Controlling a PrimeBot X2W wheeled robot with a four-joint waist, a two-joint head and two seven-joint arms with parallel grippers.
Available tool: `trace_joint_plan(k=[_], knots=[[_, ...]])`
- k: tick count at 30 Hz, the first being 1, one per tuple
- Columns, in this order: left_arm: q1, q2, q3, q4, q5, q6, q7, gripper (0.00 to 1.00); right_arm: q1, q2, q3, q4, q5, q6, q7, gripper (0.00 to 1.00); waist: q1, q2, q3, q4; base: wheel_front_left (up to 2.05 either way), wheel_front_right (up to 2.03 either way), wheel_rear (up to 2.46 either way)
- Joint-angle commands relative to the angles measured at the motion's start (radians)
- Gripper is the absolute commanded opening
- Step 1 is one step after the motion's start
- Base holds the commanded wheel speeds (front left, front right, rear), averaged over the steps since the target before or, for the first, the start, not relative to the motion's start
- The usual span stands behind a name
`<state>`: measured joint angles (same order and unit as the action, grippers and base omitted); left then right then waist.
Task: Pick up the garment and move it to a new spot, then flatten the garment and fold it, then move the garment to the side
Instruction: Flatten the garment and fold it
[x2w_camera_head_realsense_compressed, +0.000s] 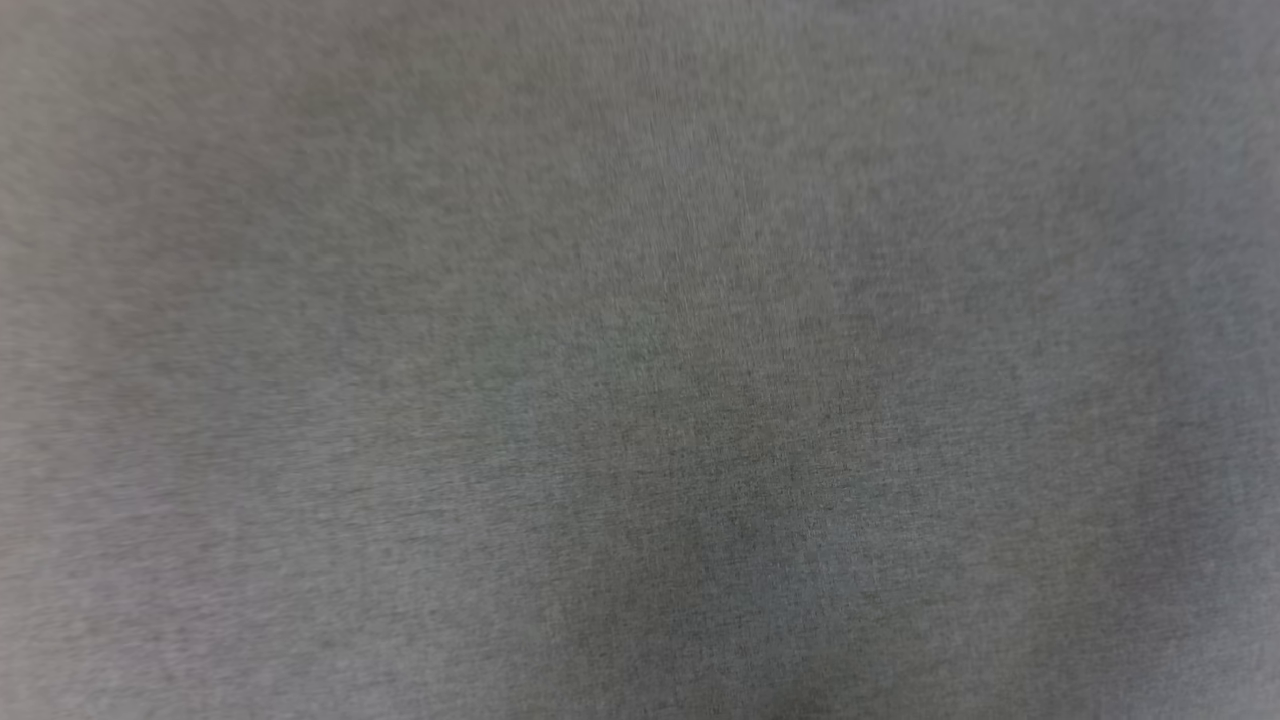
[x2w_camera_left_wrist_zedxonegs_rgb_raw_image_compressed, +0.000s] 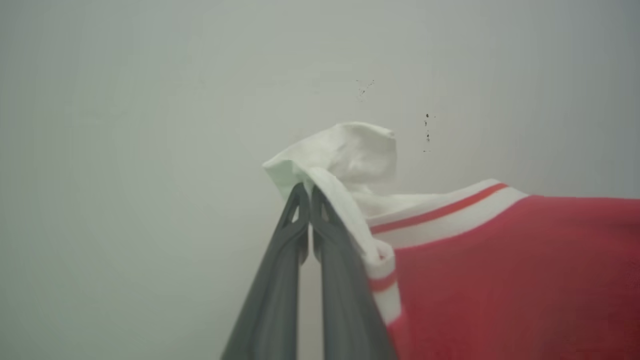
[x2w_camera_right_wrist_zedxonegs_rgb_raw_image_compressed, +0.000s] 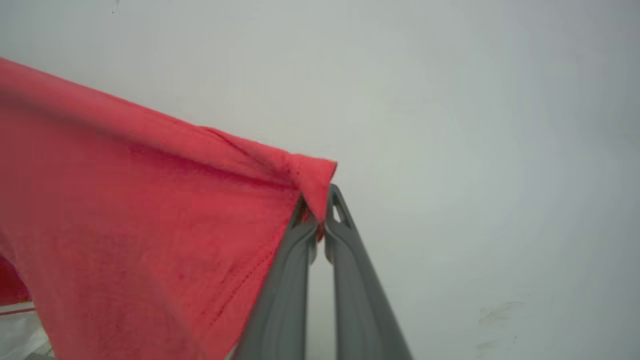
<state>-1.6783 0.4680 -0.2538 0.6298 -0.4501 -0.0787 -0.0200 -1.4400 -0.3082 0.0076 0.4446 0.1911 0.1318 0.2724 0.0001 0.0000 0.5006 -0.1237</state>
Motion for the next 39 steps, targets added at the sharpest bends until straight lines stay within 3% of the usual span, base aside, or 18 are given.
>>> trace_joint_plan(k=[1, 11, 20, 33, 39], knots=[[-0.015, 0.016, 0.001, 0.007, 0.013, 0.007, 0.003, 0.00, -0.015, 0.002, -0.007, 0.010, -0.007, -0.002, -0.011, 0.00, -0.0001, 0.0000, 0.101, -0.031, 0.00, 0.00, 0.00], [-0.175, 0.014, -0.012, 0.001, 0.035, 0.030, 0.016, 0.00, -0.210, 0.036, 0.011, 0.078, -0.025, -0.002, -0.137, 0.00, -0.0001, 0.0000, 0.278, -0.047, 0.00, 0.00, 0.00], [-0.147, 0.015, 0.002, 0.061, 0.002, 0.020, -0.026, 0.00, -0.247, 0.065, 0.072, 0.155, 0.008, -0.002, -0.204, 0.00, -0.0001, 0.0000, 0.332, -0.040, 0.00, 0.00, 0.00], [0.039, -0.024, 0.031, 0.202, -0.116, -0.039, -0.179, 0.00, -0.117, 0.044, 0.216, 0.272, 0.125, -0.002, -0.197, 0.00, -0.0001, 0.0000, 0.249, 0.019, 0.00, 0.00, 0.00], [0.261, -0.063, 0.038, 0.208, -0.199, -0.050, -0.227, 0.00, 0.056, -0.004, 0.295, 0.272, 0.203, -0.002, -0.189, 0.00, -0.0001, 0.0000, 0.136, 0.071, 0.00, 0.00, 0.00]])
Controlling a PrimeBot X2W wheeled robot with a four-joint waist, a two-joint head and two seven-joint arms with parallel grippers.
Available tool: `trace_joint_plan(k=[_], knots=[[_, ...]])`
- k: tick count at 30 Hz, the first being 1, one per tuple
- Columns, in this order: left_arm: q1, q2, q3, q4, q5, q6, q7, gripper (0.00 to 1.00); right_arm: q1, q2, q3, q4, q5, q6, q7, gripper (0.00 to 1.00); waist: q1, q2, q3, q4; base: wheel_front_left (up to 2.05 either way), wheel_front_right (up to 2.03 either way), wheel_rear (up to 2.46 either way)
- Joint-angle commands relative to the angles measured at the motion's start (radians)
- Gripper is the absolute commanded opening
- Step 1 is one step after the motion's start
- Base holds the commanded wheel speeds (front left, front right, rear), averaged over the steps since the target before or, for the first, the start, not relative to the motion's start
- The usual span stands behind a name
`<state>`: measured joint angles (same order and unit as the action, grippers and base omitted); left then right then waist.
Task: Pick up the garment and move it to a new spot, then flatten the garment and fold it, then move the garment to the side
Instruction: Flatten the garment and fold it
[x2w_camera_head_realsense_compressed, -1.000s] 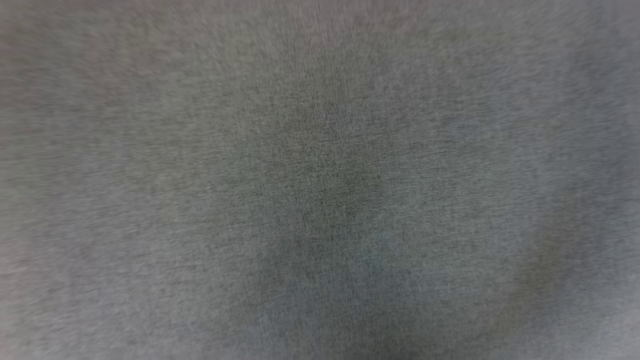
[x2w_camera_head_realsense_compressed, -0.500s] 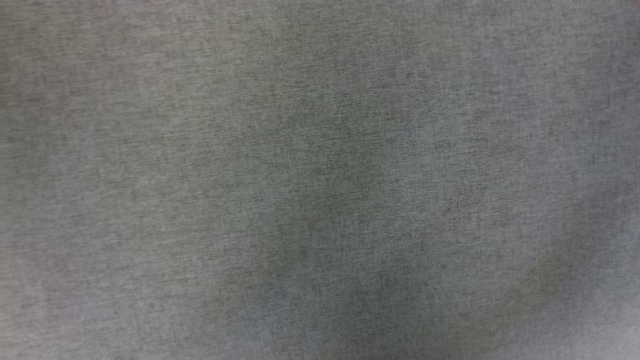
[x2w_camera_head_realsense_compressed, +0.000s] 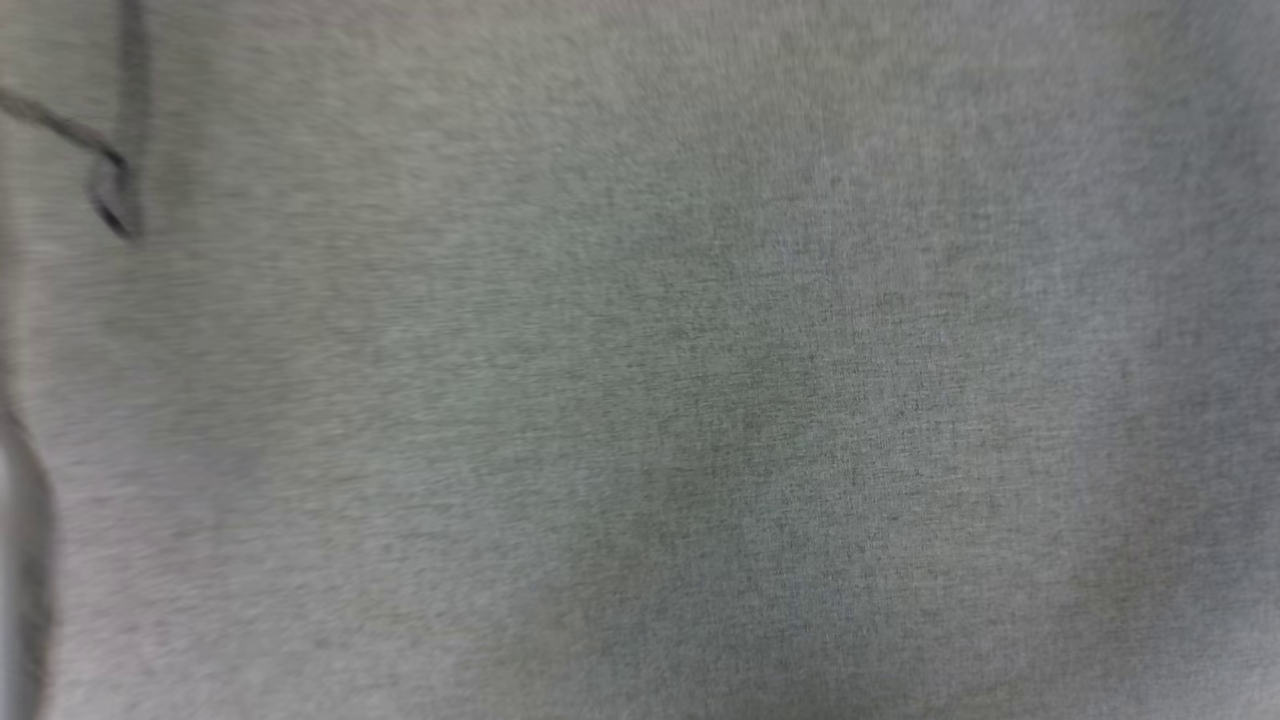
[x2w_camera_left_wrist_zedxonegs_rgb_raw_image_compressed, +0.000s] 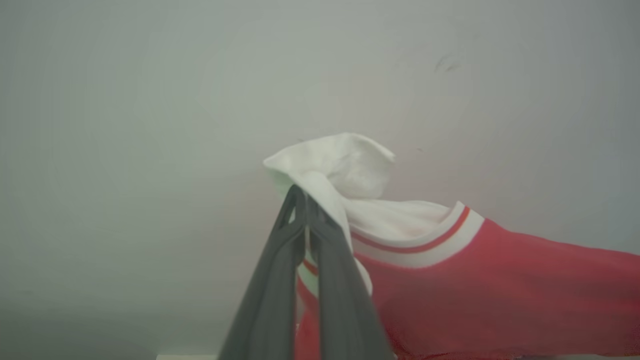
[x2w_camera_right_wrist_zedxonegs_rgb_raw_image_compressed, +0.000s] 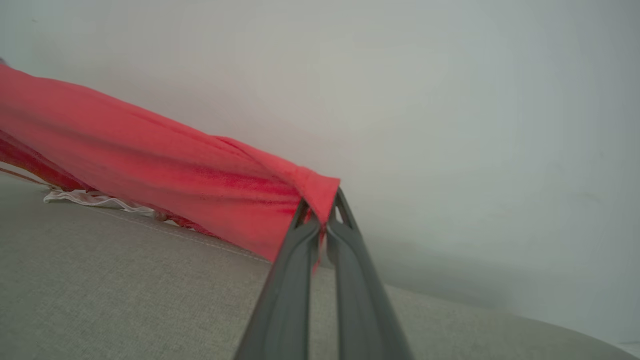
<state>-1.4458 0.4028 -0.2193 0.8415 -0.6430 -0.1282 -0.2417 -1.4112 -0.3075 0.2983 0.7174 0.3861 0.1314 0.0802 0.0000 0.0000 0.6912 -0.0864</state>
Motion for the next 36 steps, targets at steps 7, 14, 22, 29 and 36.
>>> trace_joint_plan(k=[7, 14, 22, 29, 36], knots=[[0.371, -0.022, 0.018, -0.095, -0.070, -0.002, -0.022, 0.00, 0.293, -0.061, 0.062, -0.045, 0.094, -0.002, 0.011, 0.00, 0.0000, 0.0000, -0.215, 0.057, 0.00, 0.00, 0.00], [0.792, -0.023, 0.027, -0.284, -0.069, 0.039, -0.023, 0.00, 0.636, -0.117, 0.056, -0.155, 0.166, -0.002, 0.052, 0.00, 0.0000, 0.0000, -0.369, 0.063, 0.00, 0.00, 0.00], [1.206, 0.007, 0.032, -0.550, -0.109, 0.148, 0.071, 0.00, 1.029, -0.135, -0.042, -0.335, 0.188, -0.002, 0.149, 0.00, 0.0000, 0.0000, -0.488, 0.053, 0.00, 0.00, 0.00], [1.490, 0.021, 0.037, -0.785, -0.158, 0.248, 0.179, 0.00, 1.374, -0.058, -0.214, -0.554, 0.165, -0.002, 0.276, 0.00, 0.0000, 0.0000, -0.544, 0.056, 0.00, 0.00, 0.00], [1.657, 0.055, 0.049, -0.963, -0.206, 0.329, 0.299, 0.00, 1.632, 0.063, -0.348, -0.809, 0.091, -0.002, 0.432, 0.00, 0.0000, 0.0000, -0.554, 0.064, 0.00, 0.00, 0.00]])
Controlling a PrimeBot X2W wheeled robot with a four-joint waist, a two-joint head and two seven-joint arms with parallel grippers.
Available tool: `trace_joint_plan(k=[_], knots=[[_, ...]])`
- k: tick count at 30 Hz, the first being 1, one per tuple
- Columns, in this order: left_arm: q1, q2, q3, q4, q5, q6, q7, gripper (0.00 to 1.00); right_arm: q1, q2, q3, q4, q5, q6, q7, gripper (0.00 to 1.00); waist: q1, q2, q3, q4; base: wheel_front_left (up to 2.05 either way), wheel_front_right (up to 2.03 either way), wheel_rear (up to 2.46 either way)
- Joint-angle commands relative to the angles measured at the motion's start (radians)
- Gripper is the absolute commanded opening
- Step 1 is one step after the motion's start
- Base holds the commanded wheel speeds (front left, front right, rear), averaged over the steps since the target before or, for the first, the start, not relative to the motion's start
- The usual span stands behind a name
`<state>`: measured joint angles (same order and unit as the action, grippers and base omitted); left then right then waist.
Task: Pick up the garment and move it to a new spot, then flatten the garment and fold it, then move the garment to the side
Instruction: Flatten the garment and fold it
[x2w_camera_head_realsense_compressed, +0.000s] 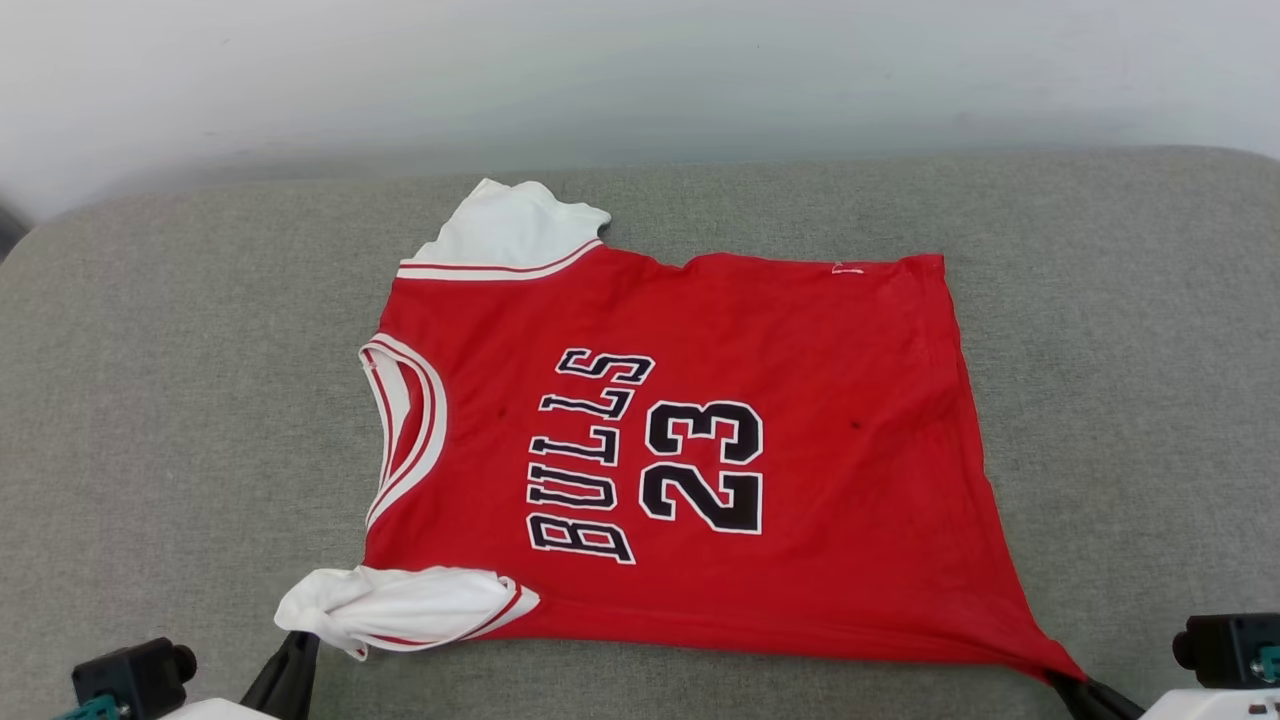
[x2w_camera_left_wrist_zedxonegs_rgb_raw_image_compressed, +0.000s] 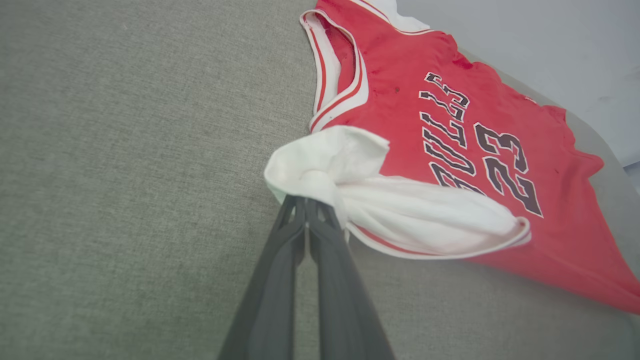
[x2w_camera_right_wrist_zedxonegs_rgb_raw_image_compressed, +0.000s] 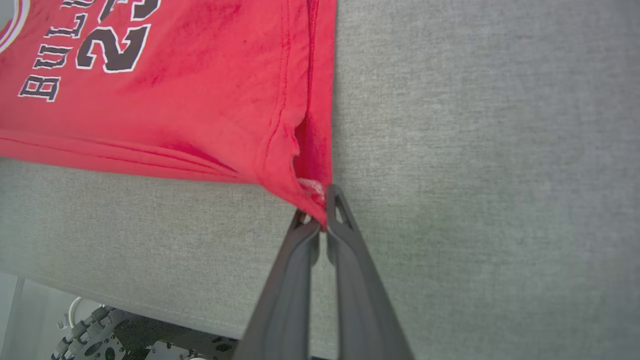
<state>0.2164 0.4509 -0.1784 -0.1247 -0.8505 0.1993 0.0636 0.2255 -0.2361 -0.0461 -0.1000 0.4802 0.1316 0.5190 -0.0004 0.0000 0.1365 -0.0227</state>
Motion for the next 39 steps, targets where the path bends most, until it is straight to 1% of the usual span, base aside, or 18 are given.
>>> trace_joint_plan(k=[1, 4, 7, 9, 11, 16, 23, 27, 32, 33, 34, 35, 36, 39], knots=[[0.007, 0.011, 0.011, -0.017, -0.002, 0.010, 0.004, 0.00, 0.011, 0.007, -0.016, -0.021, -0.013, -0.002, 0.009, 0.00, 0.0004, 0.0000, 0.000, 0.001, 0.00, 0.00, 0.00], [0.001, 0.029, 0.008, -0.050, 0.006, 0.020, 0.027, 0.00, 0.014, 0.034, -0.041, -0.072, -0.043, -0.002, 0.041, 0.00, 0.0004, 0.0000, 0.000, 0.004, 0.00, 0.00, 0.00], [-0.061, 0.037, -0.011, -0.051, 0.017, 0.005, 0.047, 0.00, -0.046, 0.038, -0.035, -0.079, -0.065, -0.002, 0.049, 0.00, 0.0004, 0.0000, 0.006, 0.006, 0.00, 0.00, 0.00], [-0.106, 0.044, -0.024, -0.032, 0.025, -0.009, 0.059, 0.00, -0.097, 0.027, -0.022, -0.058, -0.080, -0.002, 0.044, 0.00, 0.0004, 0.0000, 0.016, 0.006, 0.00, 0.00, 0.00], [-0.154, 0.049, -0.034, -0.011, 0.033, -0.025, 0.067, 0.00, -0.160, 0.022, -0.008, -0.028, -0.086, -0.002, 0.033, 0.00, 0.0004, 0.0000, 0.031, 0.004, 0.00, 0.00, 0.00], [-0.265, 0.059, -0.058, 0.044, 0.051, -0.060, 0.079, 0.00, -0.304, -0.014, 0.042, 0.078, -0.093, -0.002, 0.007, 0.00, 0.0004, 0.0000, 0.074, 0.010, 0.00, 0.00, 0.00], [-0.392, 0.034, -0.079, 0.129, 0.054, -0.103, 0.068, 0.00, -0.458, -0.046, 0.074, 0.208, -0.093, -0.002, -0.068, 0.00, 0.0004, 0.0000, 0.149, 0.032, 0.00, 0.00, 0.00], [-0.454, 0.018, -0.089, 0.187, 0.056, -0.132, 0.050, 0.00, -0.514, -0.055, 0.097, 0.275, -0.095, -0.002, -0.102, 0.00, 0.0004, 0.0000, 0.181, 0.037, 0.00, 0.00, 0.00], [-0.512, -0.004, -0.101, 0.278, 0.044, -0.184, 0.025, 0.00, -0.554, -0.052, 0.131, 0.354, -0.095, -0.002, -0.156, 0.00, 0.0004, 0.0000, 0.202, 0.032, 0.00, 0.00, 0.00], [-0.521, -0.009, -0.104, 0.295, 0.044, -0.192, 0.016, 0.02, -0.560, -0.053, 0.130, 0.371, -0.099, -0.002, -0.169, 0.00, 0.0004, 0.0000, 0.203, 0.031, 0.00, 0.00, 0.00], [-0.527, -0.016, -0.104, 0.314, 0.037, -0.199, 0.012, 0.35, -0.560, -0.051, 0.133, 0.388, -0.102, -0.002, -0.181, 0.22, 0.0004, 0.0000, 0.202, 0.030, 0.00, 0.00, 0.00], [-0.530, -0.021, -0.104, 0.329, 0.033, -0.204, 0.006, 0.65, -0.559, -0.049, 0.136, 0.399, -0.102, -0.002, -0.196, 0.84, 0.0004, 0.0000, 0.200, 0.030, 0.00, 0.00, 0.00], [-0.534, -0.025, -0.105, 0.344, 0.031, -0.206, 0.003, 1.00, -0.561, -0.046, 0.138, 0.410, -0.102, -0.002, -0.213, 1.00, 0.0004, 0.0000, 0.196, 0.028, 0.00, 0.00, 0.00], [-0.547, -0.036, -0.099, 0.386, 0.022, -0.217, -0.014, 1.00, -0.553, -0.046, 0.151, 0.420, -0.101, -0.002, -0.264, 1.00, 0.0004, 0.0000, 0.177, 0.026, 0.00, 0.00, 0.00]])
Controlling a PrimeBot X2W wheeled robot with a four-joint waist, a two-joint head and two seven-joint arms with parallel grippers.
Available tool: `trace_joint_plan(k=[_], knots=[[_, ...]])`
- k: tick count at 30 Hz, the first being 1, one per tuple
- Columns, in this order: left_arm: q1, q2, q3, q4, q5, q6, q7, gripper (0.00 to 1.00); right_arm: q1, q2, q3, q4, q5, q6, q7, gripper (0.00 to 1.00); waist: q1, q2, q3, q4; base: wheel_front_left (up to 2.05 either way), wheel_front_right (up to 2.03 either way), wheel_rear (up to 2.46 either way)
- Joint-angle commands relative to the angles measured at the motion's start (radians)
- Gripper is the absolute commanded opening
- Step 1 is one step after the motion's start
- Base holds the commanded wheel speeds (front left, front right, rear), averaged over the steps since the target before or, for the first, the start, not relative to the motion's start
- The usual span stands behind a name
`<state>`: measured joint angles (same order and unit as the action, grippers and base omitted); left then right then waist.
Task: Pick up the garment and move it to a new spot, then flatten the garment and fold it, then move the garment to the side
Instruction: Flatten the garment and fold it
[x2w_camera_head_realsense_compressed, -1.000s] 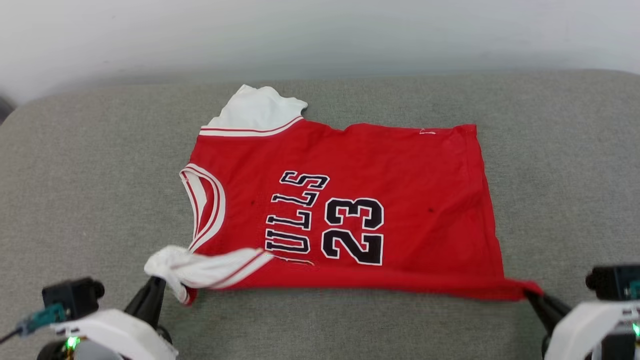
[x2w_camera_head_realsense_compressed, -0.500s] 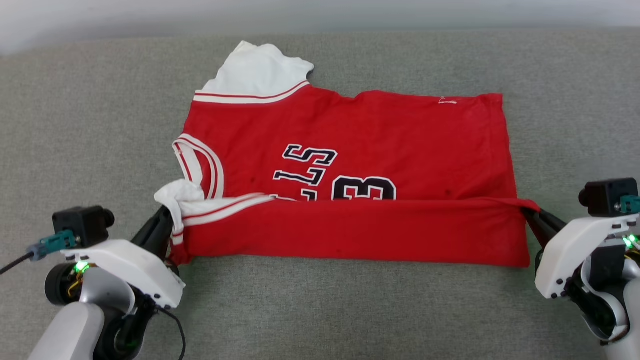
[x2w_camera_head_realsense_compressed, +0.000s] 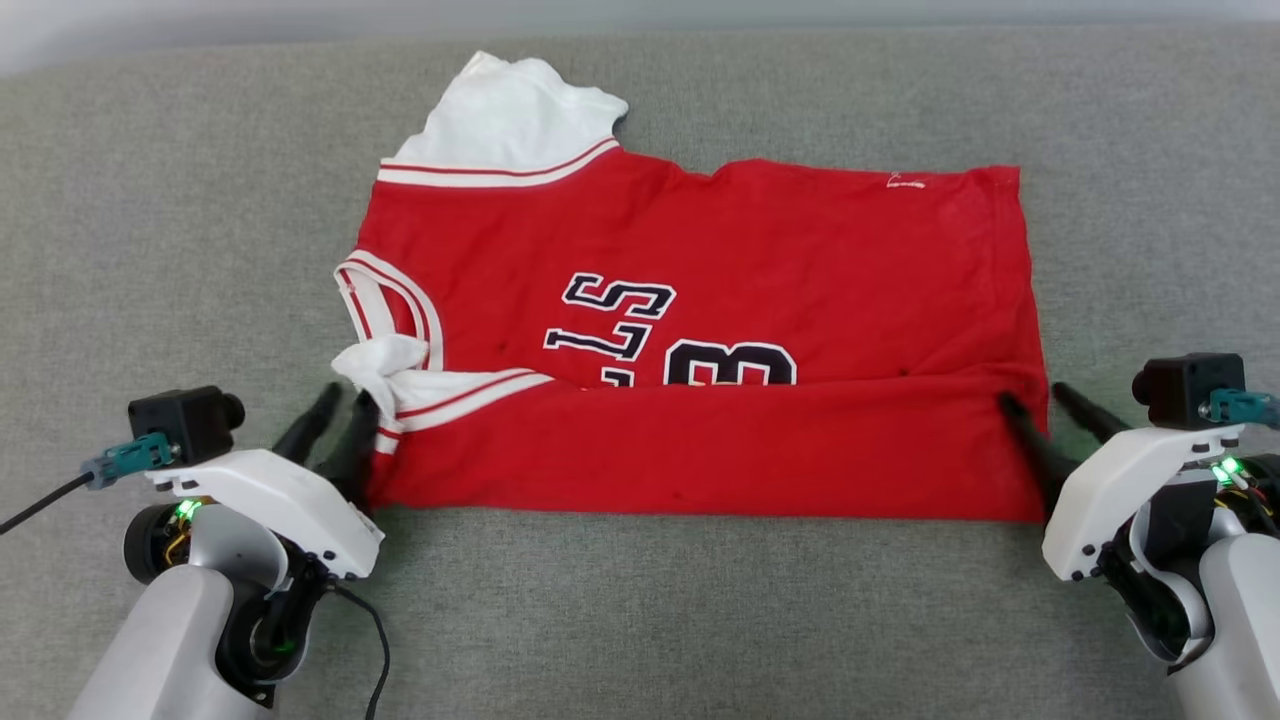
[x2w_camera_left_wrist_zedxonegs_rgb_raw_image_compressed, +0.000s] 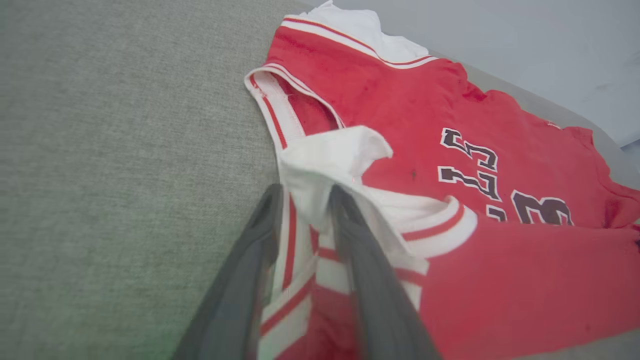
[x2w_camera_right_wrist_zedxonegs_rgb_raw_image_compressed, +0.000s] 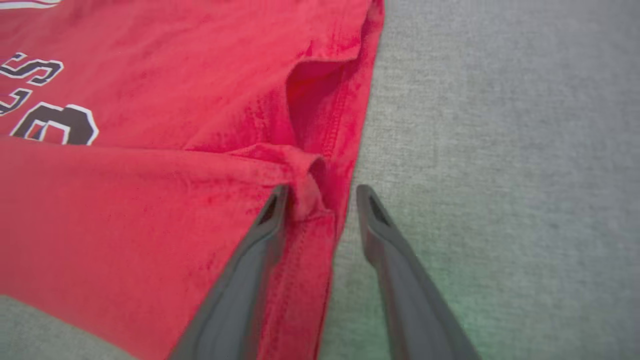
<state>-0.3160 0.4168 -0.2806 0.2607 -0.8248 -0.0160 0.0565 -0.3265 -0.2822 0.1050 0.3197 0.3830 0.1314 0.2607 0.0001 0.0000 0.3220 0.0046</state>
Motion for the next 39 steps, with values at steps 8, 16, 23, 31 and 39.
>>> trace_joint_plan(k=[8, 16, 23, 31, 39], knots=[[0.030, 0.039, 0.031, 0.017, 0.011, 0.046, -0.016, 1.00, 0.099, 0.039, -0.052, -0.100, -0.082, -0.001, -0.211, 1.00, -0.0001, 0.0000, -0.123, -0.008, 0.00, 0.00, 0.00], [0.066, 0.121, 0.036, -0.068, -0.004, 0.088, 0.106, 1.00, 0.204, 0.085, -0.121, -0.223, -0.156, -0.001, -0.263, 1.00, -0.0001, 0.0000, -0.209, -0.018, 0.00, 0.00, 0.00], [0.075, 0.215, -0.003, -0.162, -0.045, 0.092, 0.339, 1.00, 0.290, 0.121, -0.149, -0.321, -0.192, -0.001, -0.235, 1.00, -0.0001, 0.0000, -0.253, -0.031, 0.00, 0.00, 0.00], [0.104, 0.273, -0.043, -0.190, -0.146, 0.117, 0.602, 1.00, 0.336, 0.153, -0.138, -0.430, -0.222, -0.001, -0.218, 1.00, -0.0001, 0.0000, -0.231, -0.079, 0.00, 0.00, 0.00], [0.063, 0.238, -0.021, -0.102, -0.202, 0.118, 0.622, 1.00, 0.303, 0.174, -0.109, -0.488, -0.217, -0.001, -0.239, 1.00, -0.0001, 0.0000, -0.137, -0.126, 0.00, 0.00, 0.00]])
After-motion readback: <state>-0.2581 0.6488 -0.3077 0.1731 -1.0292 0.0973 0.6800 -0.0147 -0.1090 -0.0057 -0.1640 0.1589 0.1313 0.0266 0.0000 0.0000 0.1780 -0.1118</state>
